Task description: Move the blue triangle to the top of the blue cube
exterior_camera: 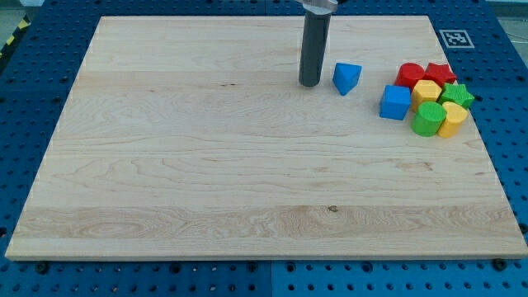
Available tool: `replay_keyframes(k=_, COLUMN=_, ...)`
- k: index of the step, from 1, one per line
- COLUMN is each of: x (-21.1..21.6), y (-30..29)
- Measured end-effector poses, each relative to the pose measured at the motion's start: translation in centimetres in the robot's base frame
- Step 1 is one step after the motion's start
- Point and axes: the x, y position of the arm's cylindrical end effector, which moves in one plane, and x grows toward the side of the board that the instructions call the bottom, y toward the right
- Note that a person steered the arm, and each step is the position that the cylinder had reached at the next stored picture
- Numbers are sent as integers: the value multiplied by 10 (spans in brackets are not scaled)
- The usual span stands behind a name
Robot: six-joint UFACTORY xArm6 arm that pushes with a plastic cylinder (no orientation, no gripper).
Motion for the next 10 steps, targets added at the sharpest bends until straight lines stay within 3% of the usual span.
replay_keyframes(k=4, x=-1, y=83)
replay_keyframes(k=7, x=29, y=83)
replay_keyframes(k=10, x=-8, y=63)
